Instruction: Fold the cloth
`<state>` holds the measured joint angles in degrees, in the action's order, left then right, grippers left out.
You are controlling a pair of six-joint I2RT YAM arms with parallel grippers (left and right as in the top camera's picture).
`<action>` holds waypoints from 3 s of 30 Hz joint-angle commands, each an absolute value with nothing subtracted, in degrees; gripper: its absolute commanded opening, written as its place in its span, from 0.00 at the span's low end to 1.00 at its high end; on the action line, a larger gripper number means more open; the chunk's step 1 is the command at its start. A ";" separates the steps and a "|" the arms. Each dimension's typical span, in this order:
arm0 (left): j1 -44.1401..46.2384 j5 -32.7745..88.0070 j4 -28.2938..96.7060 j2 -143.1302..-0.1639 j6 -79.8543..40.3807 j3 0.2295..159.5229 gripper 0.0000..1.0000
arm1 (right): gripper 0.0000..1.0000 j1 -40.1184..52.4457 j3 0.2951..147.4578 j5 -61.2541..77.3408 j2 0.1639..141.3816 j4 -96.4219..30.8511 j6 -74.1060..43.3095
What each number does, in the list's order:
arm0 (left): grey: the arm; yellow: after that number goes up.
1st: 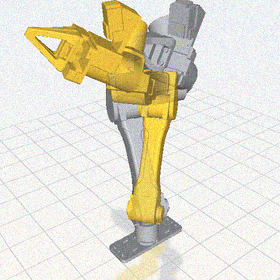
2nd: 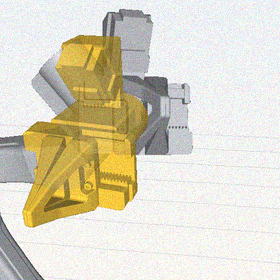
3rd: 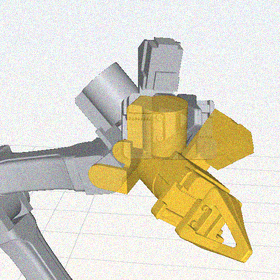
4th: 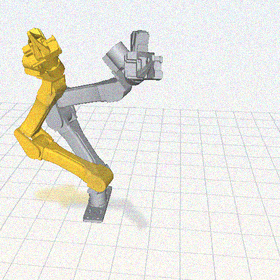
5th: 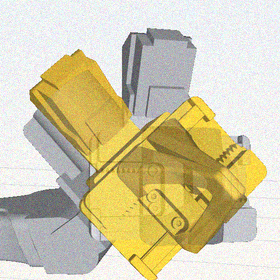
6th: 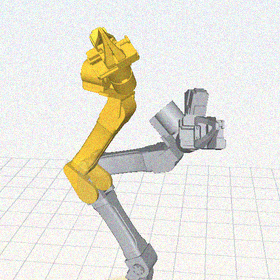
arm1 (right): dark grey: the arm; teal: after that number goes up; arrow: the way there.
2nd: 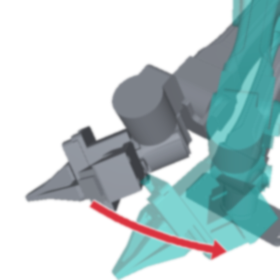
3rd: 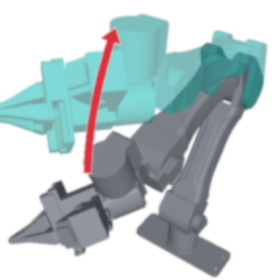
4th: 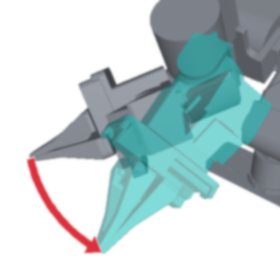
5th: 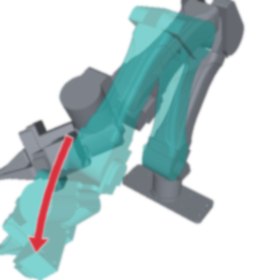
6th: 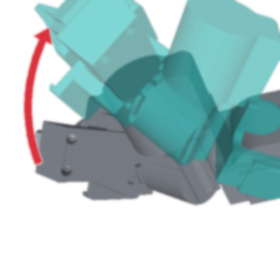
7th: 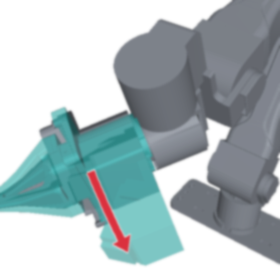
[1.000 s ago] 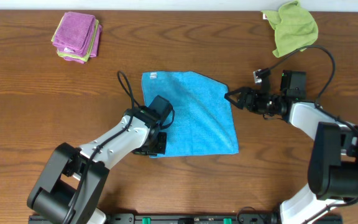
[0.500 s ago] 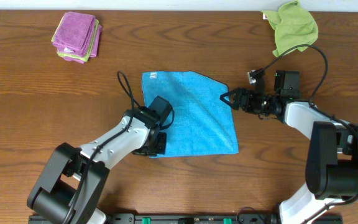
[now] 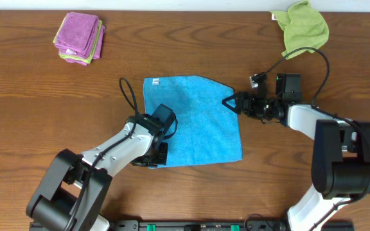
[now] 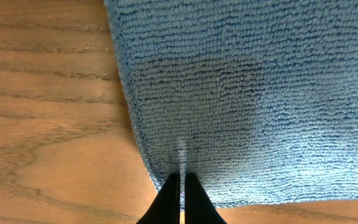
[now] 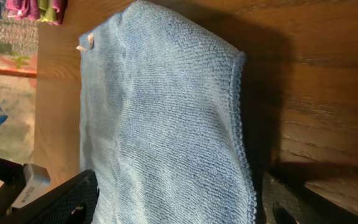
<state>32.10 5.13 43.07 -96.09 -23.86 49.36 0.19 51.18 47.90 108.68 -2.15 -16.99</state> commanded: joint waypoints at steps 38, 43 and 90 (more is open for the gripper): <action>32.16 2.42 40.75 -96.31 -24.97 48.01 0.06 | 0.56 -1.28 80.16 64.38 118.50 6.44 -24.43; 32.16 2.83 40.62 -96.31 -25.82 48.01 0.05 | 0.69 -1.41 80.34 55.20 118.52 -15.68 -14.74; 32.16 4.05 40.62 -96.31 -25.96 48.01 0.06 | 0.68 5.80 87.64 61.95 131.92 29.95 -33.23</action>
<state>32.16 4.47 41.32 -95.77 -25.54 49.04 7.18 84.40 57.41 131.79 29.87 -31.48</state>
